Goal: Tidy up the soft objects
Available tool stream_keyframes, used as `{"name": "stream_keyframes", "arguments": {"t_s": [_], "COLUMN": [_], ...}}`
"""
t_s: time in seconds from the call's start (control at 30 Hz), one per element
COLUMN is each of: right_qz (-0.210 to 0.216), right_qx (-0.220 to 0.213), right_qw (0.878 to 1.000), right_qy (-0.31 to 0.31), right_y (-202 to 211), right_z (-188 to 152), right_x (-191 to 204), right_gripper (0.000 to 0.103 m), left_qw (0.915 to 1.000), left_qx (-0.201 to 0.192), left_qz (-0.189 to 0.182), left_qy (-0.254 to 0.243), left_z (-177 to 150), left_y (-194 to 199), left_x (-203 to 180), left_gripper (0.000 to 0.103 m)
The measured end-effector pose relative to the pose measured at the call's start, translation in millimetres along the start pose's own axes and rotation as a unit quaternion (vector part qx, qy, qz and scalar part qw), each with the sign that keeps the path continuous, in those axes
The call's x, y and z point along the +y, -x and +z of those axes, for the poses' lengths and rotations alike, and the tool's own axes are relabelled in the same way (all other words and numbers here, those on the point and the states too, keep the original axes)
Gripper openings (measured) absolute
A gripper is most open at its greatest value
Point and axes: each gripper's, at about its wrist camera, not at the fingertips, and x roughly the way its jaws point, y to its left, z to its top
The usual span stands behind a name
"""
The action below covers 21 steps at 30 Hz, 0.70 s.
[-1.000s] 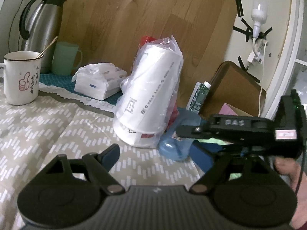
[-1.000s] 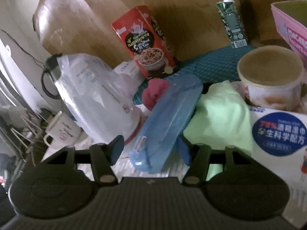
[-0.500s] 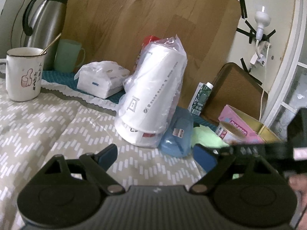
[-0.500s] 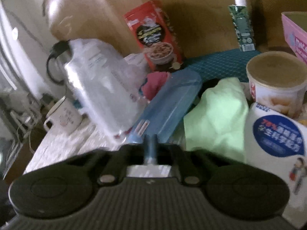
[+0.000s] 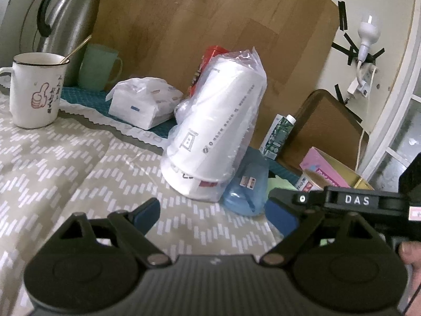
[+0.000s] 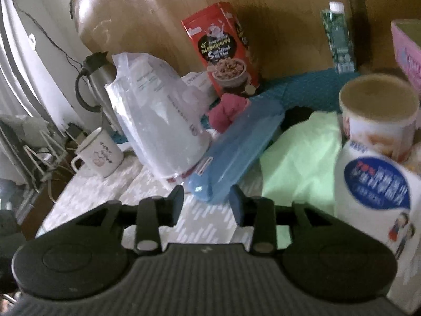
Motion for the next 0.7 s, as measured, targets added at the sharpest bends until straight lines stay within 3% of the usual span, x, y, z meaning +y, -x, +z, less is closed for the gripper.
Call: {"name": "stream_keyframes", "arguments": {"t_s": [0.17, 0.33, 0.43, 0.57, 0.63, 0.7], "right_qz": [-0.042, -0.070, -0.073, -0.066, -0.058, -0.048], "right_qx": [-0.040, -0.054, -0.025, 0.050, 0.060, 0.069], "right_qw": [0.997, 0.995, 0.997, 0.997, 0.996, 0.996], "right_qy": [0.052, 0.038, 0.019, 0.006, 0.016, 0.025], "right_y": [1, -26, -53, -89, -86, -76], "right_z": [18, 73, 98, 103, 96, 84], "right_x": [-1, -20, -38, -51, -50, -45], "right_gripper": [0.042, 0.042, 0.042, 0.039, 0.028, 0.023], "left_qw": [0.9999, 0.9988, 0.9979, 0.9983, 0.9988, 0.9992], "left_qx": [0.001, -0.010, -0.012, -0.002, 0.003, 0.008], "left_qz": [-0.005, -0.003, -0.004, -0.009, -0.015, -0.020], "left_qy": [-0.016, -0.047, -0.063, -0.058, -0.047, -0.035], "left_z": [0, -3, -4, -3, -2, -1], "left_y": [-2, 0, 0, -2, -3, -5], "left_x": [-5, -14, -19, -17, -13, -9], "left_gripper": [0.090, 0.088, 0.086, 0.081, 0.081, 0.081]}}
